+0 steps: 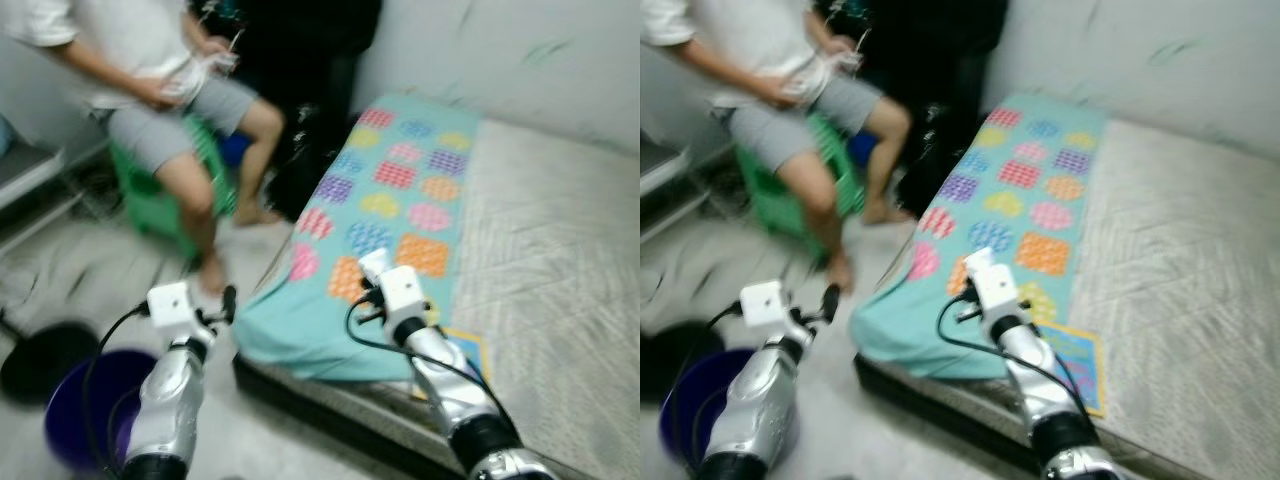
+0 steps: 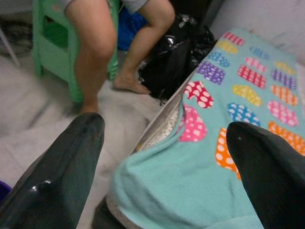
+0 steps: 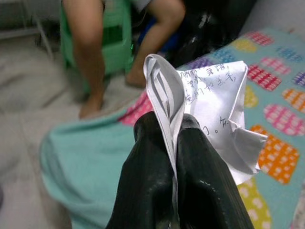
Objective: Clean up the room
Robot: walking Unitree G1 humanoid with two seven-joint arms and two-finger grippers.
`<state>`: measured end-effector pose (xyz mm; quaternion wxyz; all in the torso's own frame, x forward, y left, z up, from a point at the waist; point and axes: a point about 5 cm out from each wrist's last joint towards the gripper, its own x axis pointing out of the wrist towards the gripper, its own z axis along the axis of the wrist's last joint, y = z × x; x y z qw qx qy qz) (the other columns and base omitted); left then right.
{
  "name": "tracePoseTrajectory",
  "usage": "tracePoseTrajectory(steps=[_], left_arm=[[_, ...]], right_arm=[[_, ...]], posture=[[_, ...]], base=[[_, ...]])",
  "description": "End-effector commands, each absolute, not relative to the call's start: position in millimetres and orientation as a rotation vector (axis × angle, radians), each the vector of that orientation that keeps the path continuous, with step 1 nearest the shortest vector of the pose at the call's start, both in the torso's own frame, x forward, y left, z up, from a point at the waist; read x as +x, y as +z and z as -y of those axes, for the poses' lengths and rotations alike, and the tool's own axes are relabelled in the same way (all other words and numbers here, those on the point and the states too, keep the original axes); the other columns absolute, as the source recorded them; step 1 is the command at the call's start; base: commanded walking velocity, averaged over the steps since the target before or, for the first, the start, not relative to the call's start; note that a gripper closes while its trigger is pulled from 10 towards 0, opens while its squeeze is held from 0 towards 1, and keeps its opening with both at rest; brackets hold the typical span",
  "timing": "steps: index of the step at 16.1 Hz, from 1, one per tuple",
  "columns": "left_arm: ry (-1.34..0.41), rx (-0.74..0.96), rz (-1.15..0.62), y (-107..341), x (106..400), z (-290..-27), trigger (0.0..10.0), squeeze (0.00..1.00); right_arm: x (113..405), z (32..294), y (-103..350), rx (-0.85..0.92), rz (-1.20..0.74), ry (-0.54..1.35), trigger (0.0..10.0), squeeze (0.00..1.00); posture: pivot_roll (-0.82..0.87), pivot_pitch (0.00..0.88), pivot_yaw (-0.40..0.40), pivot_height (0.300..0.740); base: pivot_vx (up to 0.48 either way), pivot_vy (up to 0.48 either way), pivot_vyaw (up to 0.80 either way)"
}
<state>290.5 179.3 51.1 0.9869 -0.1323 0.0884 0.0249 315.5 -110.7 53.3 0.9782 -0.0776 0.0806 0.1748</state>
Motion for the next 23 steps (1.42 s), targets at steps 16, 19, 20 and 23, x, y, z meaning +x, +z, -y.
tracePoseTrajectory(steps=[16,19,20,23], left_arm=[[0.032,-0.237,-0.173,51.8,293.8,-179.6,10.0,0.00],[0.022,-0.235,-0.173,52.6,296.0,-177.7,10.0,0.00],[0.020,-0.235,-0.172,52.8,296.0,-177.8,10.0,0.00],[0.014,-0.231,-0.172,52.4,294.8,-176.8,10.0,0.00]], right_arm=[[319.0,101.0,58.6,-0.191,-0.142,0.408,10.0,0.00],[318.8,100.0,59.2,-0.201,-0.134,0.411,10.0,0.00],[318.4,100.8,59.1,-0.202,-0.132,0.409,10.0,0.00],[317.4,99.9,58.3,-0.208,-0.133,0.418,10.0,0.00]], posture=[[-0.10,0.023,-0.052,0.740],[-0.10,0.023,-0.048,0.740],[-0.11,0.027,-0.046,0.740],[-0.11,0.033,-0.049,0.740]], base=[[0.000,0.000,0.67],[0.000,0.000,0.60],[0.000,0.000,0.59],[0.000,0.000,0.67]])
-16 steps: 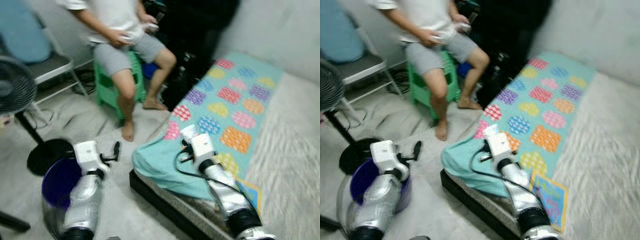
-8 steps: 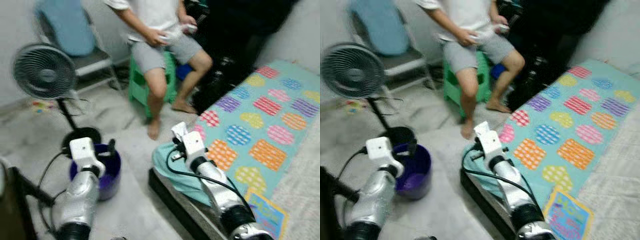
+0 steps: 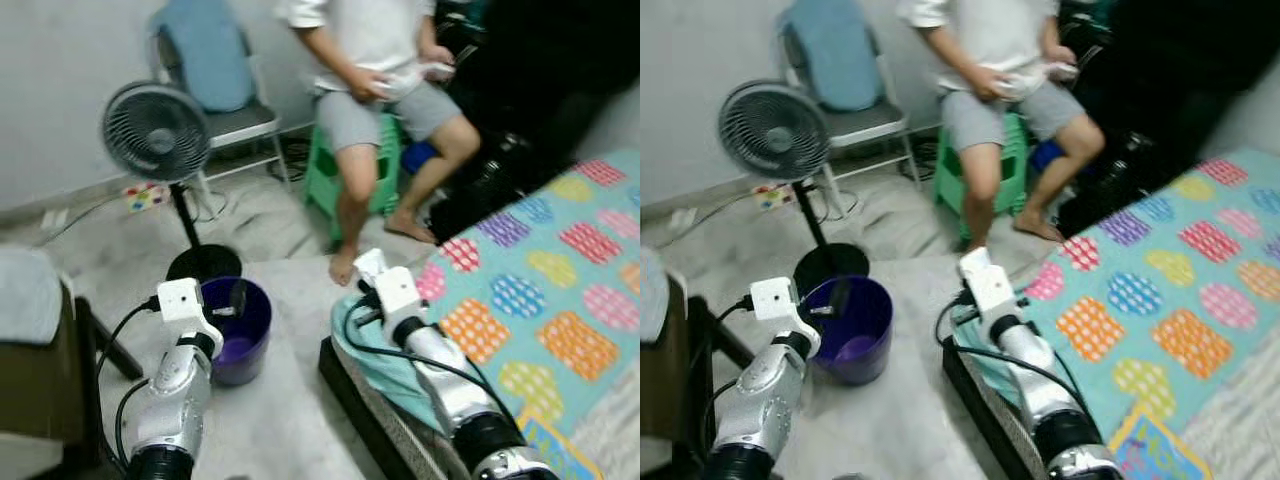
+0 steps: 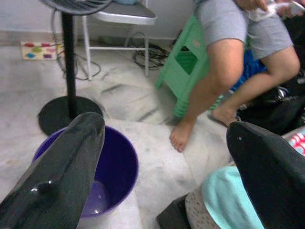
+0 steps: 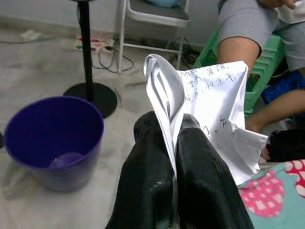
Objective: Clean up the room
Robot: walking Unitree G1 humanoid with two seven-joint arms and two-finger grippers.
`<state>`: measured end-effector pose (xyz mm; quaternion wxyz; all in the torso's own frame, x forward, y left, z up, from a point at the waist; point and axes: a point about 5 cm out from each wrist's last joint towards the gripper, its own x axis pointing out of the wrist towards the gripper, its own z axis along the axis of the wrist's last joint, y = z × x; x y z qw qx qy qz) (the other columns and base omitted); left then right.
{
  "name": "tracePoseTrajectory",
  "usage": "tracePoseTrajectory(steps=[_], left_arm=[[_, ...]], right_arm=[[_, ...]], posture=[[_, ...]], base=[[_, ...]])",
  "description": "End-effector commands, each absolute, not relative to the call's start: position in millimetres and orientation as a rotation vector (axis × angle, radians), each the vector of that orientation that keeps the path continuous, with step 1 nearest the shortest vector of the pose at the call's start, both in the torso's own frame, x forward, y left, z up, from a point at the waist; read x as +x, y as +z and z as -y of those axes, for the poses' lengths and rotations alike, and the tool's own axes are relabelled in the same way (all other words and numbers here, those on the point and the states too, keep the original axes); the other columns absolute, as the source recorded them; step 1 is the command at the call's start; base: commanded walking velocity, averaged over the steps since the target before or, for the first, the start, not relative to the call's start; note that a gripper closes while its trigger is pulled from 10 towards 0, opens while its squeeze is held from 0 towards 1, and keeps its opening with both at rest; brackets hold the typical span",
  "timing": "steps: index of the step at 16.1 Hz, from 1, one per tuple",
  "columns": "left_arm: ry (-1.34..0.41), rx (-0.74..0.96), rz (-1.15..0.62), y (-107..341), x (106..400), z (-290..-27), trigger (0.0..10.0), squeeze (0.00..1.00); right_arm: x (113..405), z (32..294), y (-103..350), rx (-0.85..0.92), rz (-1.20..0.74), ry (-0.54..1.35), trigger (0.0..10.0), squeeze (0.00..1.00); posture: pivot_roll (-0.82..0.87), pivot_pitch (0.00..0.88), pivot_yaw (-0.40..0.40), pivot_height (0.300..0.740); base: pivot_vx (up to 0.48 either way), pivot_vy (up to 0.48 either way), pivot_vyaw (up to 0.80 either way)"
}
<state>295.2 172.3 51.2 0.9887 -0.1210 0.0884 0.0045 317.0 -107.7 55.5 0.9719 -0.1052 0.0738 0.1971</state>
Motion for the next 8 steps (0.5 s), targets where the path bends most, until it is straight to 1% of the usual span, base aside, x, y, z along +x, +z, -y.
tracePoseTrajectory(steps=[1,8], left_arm=[[0.015,-0.232,-0.173,52.1,294.2,-177.1,10.0,0.00],[0.014,-0.233,-0.179,51.1,291.4,-178.1,10.0,0.00]], right_arm=[[316.9,99.1,58.0,-0.209,-0.133,0.423,10.0,0.00],[314.8,98.3,55.9,-0.205,-0.143,0.422,10.0,0.00]], posture=[[-0.11,0.035,-0.051,0.740],[-0.10,0.048,-0.051,0.740]], base=[[0.000,0.000,0.77],[0.000,0.000,0.77]])
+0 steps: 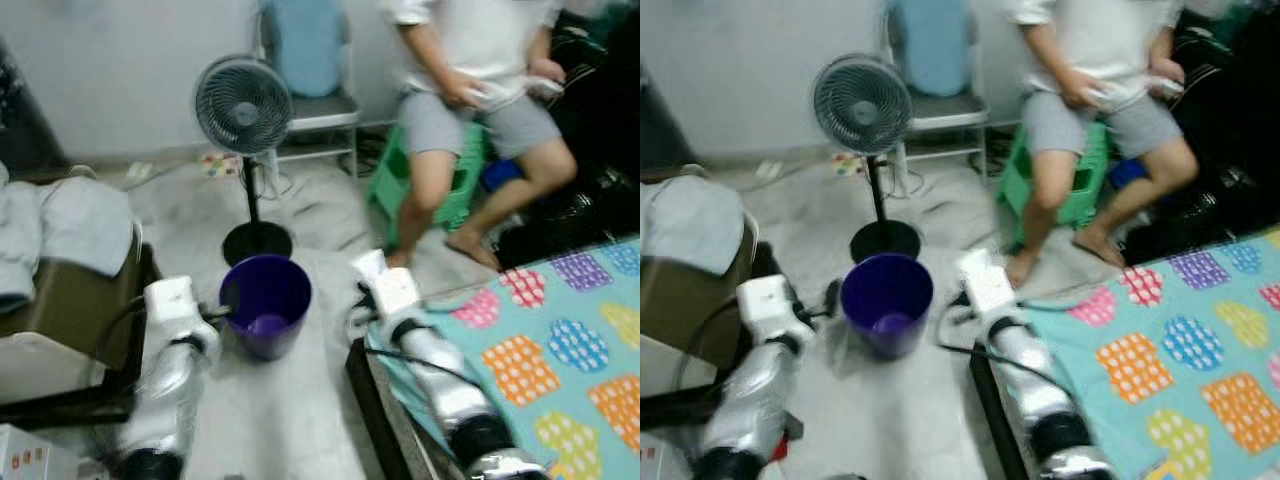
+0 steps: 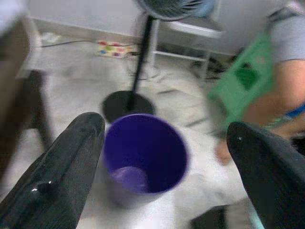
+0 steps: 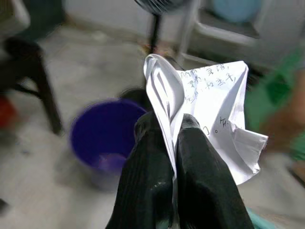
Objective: Clean up the room
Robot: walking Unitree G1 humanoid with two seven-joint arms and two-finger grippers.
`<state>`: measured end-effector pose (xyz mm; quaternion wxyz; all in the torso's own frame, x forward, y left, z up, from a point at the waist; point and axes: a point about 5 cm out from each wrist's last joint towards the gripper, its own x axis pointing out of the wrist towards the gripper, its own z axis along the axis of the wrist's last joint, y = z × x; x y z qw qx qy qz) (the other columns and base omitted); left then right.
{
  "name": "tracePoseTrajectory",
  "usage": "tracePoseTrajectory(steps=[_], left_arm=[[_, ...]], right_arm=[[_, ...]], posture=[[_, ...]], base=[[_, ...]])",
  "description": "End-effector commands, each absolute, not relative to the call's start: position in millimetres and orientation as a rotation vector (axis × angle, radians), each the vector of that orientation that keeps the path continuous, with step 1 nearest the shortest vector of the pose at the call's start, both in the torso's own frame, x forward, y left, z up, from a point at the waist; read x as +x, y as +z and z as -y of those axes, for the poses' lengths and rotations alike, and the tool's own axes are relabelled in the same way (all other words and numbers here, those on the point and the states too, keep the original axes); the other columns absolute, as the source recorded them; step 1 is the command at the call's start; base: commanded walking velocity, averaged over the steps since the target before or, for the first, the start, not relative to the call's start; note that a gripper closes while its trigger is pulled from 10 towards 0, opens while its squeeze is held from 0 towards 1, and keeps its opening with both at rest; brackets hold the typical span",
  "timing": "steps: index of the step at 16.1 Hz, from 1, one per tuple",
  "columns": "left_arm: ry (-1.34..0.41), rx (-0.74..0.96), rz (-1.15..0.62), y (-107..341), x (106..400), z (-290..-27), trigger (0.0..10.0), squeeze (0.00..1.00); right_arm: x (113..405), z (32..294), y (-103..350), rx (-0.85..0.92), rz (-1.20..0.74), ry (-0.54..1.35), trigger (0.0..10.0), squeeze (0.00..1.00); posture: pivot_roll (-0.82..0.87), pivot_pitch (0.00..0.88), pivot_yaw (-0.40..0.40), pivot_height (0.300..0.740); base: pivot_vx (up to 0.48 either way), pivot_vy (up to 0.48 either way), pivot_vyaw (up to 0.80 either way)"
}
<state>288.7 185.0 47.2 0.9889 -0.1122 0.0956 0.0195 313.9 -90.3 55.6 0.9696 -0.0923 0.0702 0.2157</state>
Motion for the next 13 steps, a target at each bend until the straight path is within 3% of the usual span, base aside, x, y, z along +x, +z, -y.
tracePoseTrajectory(steps=[1,6,13], left_arm=[[0.009,-0.234,-0.177,51.3,291.4,-178.1,10.0,0.00],[-0.002,-0.239,-0.176,52.0,291.1,-178.0,10.0,0.00],[-0.044,-0.259,-0.160,54.3,292.6,-173.8,10.0,0.00]], right_arm=[[314.5,97.8,55.6,-0.204,-0.145,0.422,10.0,0.00],[314.4,96.8,55.5,-0.197,-0.149,0.421,10.0,0.00],[316.1,98.1,55.8,-0.198,-0.151,0.412,10.0,0.00]], posture=[[-0.10,0.052,-0.048,0.740],[-0.10,0.057,-0.047,0.740],[-0.10,0.045,-0.046,0.740]], base=[[0.000,0.000,0.78],[0.000,0.000,0.78],[0.000,0.000,0.00]])
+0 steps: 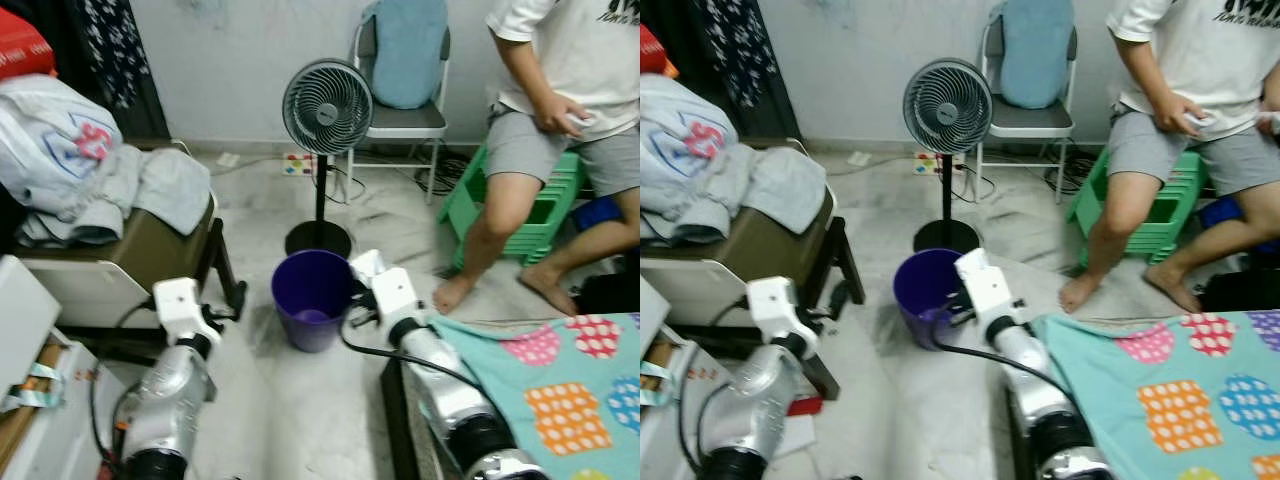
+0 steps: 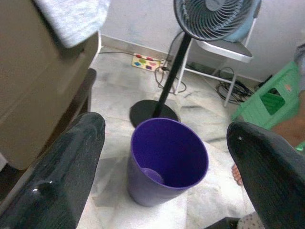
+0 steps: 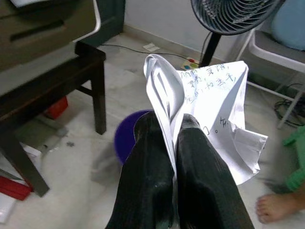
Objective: Clean up the room
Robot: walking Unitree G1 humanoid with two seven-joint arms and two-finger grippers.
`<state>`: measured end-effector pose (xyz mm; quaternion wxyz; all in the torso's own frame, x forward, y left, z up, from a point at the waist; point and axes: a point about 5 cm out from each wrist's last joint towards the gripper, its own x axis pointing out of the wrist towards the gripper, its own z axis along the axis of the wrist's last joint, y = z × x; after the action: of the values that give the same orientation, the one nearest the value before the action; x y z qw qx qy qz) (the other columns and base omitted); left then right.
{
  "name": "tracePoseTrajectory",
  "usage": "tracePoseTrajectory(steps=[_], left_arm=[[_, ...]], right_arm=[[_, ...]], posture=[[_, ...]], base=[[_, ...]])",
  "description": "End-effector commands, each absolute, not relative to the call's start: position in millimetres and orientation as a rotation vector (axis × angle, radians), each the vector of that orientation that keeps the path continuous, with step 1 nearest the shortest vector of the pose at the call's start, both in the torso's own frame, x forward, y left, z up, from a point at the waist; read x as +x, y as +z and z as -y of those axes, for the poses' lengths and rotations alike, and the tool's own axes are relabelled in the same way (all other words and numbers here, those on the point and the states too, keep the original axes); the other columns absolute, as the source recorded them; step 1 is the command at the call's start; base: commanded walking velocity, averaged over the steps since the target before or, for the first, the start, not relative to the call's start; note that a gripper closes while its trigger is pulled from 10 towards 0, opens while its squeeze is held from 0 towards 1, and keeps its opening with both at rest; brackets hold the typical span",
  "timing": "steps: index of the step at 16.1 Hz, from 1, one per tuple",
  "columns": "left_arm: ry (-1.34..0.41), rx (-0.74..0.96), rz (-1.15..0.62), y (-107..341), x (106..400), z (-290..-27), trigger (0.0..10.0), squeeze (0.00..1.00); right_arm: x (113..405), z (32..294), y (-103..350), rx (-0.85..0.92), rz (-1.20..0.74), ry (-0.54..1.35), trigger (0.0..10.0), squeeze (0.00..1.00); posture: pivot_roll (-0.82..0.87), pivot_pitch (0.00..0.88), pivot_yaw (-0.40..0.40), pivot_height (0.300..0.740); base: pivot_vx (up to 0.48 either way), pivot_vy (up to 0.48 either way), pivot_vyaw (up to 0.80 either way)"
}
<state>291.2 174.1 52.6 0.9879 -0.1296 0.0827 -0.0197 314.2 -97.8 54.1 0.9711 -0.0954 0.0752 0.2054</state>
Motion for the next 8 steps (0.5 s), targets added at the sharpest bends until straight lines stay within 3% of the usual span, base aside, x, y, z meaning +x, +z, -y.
tracePoseTrajectory(steps=[1,2,8], left_arm=[[-0.045,-0.258,-0.160,54.4,292.8,-173.6,10.0,0.00],[-0.041,-0.262,-0.158,54.4,292.7,-174.2,10.0,0.00],[-0.043,-0.266,-0.157,54.0,291.5,-174.3,10.0,0.00]], right_arm=[[316.3,98.3,55.8,-0.198,-0.152,0.413,10.0,0.00],[316.5,98.5,56.2,-0.197,-0.149,0.413,10.0,0.00],[315.3,97.4,56.1,-0.206,-0.143,0.422,10.0,0.00]], posture=[[-0.10,0.045,-0.046,0.740],[-0.10,0.043,-0.048,0.740],[-0.10,0.039,-0.047,0.740]], base=[[0.000,0.000,0.00],[0.000,0.000,0.00],[0.284,0.000,0.00]])
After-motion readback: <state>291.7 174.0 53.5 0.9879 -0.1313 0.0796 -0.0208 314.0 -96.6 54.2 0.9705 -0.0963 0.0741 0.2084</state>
